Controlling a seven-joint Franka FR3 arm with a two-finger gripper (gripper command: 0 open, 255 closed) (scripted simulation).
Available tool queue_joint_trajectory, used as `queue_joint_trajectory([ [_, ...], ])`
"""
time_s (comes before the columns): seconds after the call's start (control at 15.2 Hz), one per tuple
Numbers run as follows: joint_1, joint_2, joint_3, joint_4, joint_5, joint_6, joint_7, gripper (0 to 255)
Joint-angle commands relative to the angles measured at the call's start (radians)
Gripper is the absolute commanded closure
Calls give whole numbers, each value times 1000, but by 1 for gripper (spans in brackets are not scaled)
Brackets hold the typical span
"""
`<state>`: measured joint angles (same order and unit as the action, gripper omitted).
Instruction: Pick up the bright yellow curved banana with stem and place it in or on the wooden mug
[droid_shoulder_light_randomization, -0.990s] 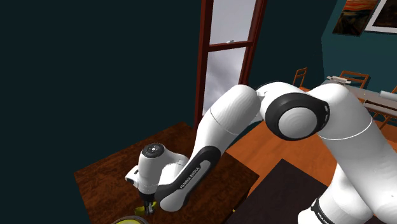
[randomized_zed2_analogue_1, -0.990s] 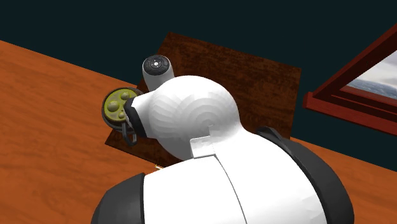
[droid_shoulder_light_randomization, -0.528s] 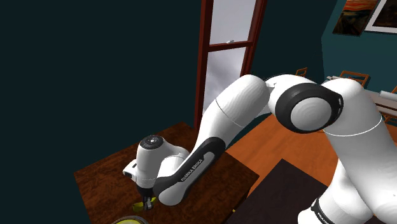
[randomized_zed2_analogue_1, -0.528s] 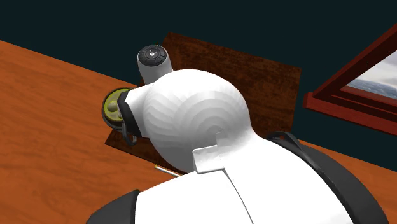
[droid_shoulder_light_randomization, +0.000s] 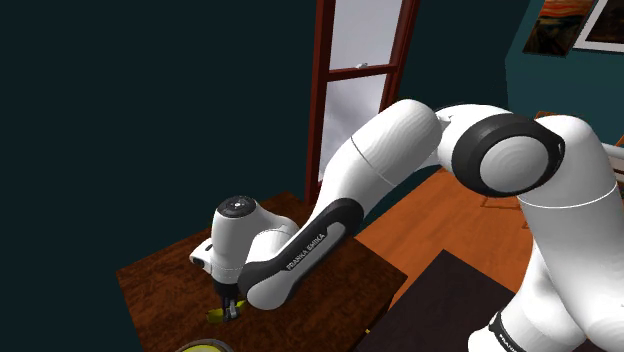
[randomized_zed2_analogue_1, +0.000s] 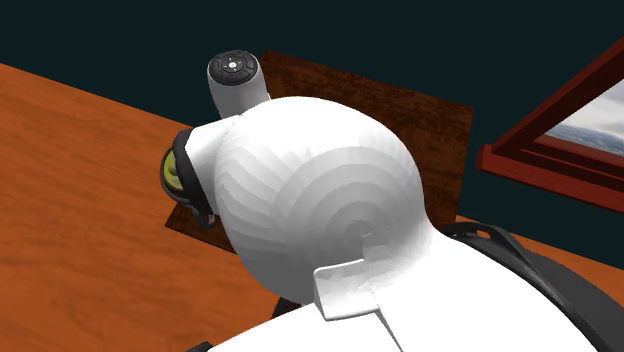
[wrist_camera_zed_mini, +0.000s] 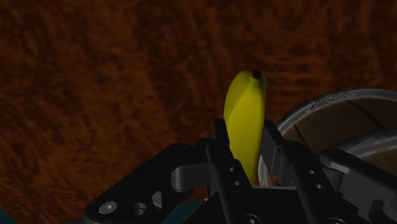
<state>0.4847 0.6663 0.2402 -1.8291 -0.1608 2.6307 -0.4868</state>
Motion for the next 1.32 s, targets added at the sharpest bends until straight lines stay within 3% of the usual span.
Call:
queue_joint_trajectory([
  [0.0, -5, -22, 6, -5, 5, -17, -3, 255],
  [1.25, -40, -196, 51, 2, 59, -197, -29, 255],
])
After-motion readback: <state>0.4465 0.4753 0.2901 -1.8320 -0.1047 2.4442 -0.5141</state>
